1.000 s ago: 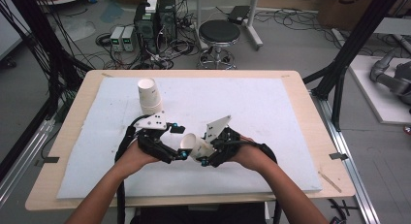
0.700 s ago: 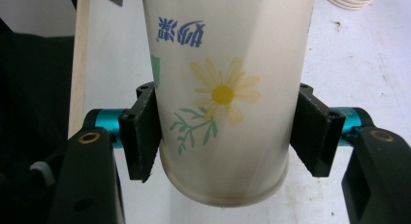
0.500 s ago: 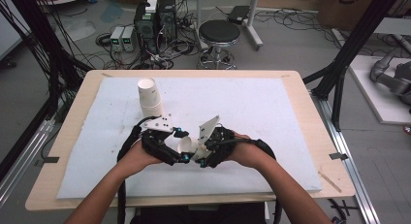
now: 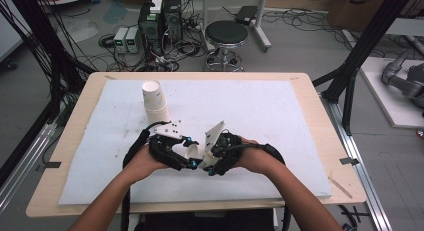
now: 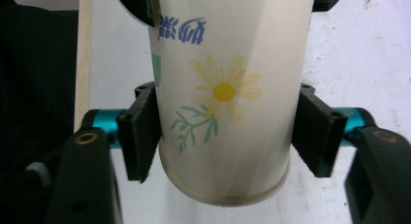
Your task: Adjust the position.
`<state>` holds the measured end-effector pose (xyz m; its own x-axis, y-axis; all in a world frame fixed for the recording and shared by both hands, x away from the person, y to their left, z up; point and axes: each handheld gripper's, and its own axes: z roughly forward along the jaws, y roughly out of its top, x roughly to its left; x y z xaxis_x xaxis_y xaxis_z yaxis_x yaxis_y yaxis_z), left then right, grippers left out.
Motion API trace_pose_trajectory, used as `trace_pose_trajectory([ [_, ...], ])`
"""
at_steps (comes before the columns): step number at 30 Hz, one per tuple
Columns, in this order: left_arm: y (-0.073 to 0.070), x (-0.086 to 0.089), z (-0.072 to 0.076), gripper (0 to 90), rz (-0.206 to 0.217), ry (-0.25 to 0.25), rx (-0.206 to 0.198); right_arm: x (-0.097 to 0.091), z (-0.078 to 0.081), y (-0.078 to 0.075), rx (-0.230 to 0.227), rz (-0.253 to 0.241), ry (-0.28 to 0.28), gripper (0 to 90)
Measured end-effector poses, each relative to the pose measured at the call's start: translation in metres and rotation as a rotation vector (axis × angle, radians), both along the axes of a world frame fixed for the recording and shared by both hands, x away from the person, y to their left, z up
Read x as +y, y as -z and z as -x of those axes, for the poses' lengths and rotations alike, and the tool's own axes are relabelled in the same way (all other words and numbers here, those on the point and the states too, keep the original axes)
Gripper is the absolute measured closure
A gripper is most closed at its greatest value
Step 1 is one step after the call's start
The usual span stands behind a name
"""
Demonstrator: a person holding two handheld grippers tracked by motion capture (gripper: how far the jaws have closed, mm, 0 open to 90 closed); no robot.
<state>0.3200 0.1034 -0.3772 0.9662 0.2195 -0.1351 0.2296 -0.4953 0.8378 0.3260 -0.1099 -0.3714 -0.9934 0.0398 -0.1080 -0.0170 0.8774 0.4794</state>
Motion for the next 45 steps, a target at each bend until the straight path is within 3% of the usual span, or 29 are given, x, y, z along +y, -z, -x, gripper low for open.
trace_pose_trajectory([
  [1, 0.0, 0.001, 0.0, 36.6, -0.003, -0.005, -0.003, 0.0, 0.0, 0.0, 0.0, 0.0, 0.0, 28.5],
  [2, 0.0, 0.003, 0.0, 36.9, 0.008, -0.017, -0.008, -0.002, 0.0, -0.002, -0.008, -0.026, 0.023, 20.1],
  [3, 0.0, 0.003, 0.0, 37.0, 0.008, -0.017, -0.008, -0.002, 0.0, -0.002, -0.008, -0.026, 0.023, 20.1],
  [4, 0.0, 0.006, 0.001, 37.1, 0.029, -0.026, -0.011, -0.008, 0.001, -0.006, -0.016, -0.085, 0.044, 20.0],
  [8, 0.001, 0.015, 0.002, 37.2, 0.075, -0.053, -0.013, -0.023, 0.0, -0.013, 0.001, -0.197, 0.086, 20.1],
  [10, 0.003, 0.022, 0.004, 37.3, 0.123, -0.081, -0.014, -0.031, 0.0, -0.016, 0.012, -0.269, 0.1, 20.1],
  [11, 0.003, 0.022, 0.004, 37.3, 0.123, -0.081, -0.014, -0.034, 0.001, -0.017, 0.023, -0.299, 0.107, 20.1],
  [12, 0.005, 0.027, 0.004, 37.3, 0.167, -0.102, -0.012, -0.038, 0.002, -0.018, 0.018, -0.325, 0.115, 20.1],
  [13, 0.005, 0.027, 0.004, 37.3, 0.167, -0.102, -0.012, -0.038, 0.002, -0.018, 0.018, -0.325, 0.115, 20.1],
  [14, 0.007, 0.032, 0.005, 37.3, 0.198, -0.115, -0.015, -0.044, 0.003, -0.018, 0.018, -0.383, 0.133, 20.1],
  [18, 0.01, 0.037, 0.007, 37.2, 0.247, -0.13, -0.022, -0.057, 0.007, -0.015, 0.005, -0.506, 0.164, 20.1],
  [20, 0.013, 0.04, 0.008, 37.2, 0.272, -0.144, -0.034, -0.063, 0.01, -0.01, -0.014, -0.555, 0.188, 20.2],
  [21, 0.015, 0.041, 0.009, 37.2, 0.285, -0.147, -0.036, -0.063, 0.01, -0.01, -0.014, -0.555, 0.188, 20.2],
  [22, 0.017, 0.042, 0.01, 37.2, 0.296, -0.149, -0.041, -0.068, 0.013, -0.004, -0.021, -0.603, 0.217, 20.2],
  [24, 0.02, 0.043, 0.012, 37.1, 0.32, -0.145, -0.052, -0.071, 0.013, -0.001, -0.023, -0.627, 0.226, 20.3],
  [25, 0.021, 0.043, 0.013, 37.2, 0.33, -0.147, -0.058, -0.076, 0.015, 0.006, -0.017, -0.677, 0.249, 20.3],
  [29, 0.025, 0.044, 0.016, 37.2, 0.362, -0.144, -0.066, -0.08, 0.017, 0.015, -0.018, -0.703, 0.27, 20.3],
  [32, 0.027, 0.042, 0.017, 37.1, 0.386, -0.131, -0.076, -0.083, 0.019, 0.025, 0.008, -0.719, 0.278, 20.3],
  [45, 0.027, 0.034, 0.021, 37.2, 0.407, -0.073, -0.081, -0.078, 0.02, 0.041, 0.064, -0.711, 0.216, 20.3],
])
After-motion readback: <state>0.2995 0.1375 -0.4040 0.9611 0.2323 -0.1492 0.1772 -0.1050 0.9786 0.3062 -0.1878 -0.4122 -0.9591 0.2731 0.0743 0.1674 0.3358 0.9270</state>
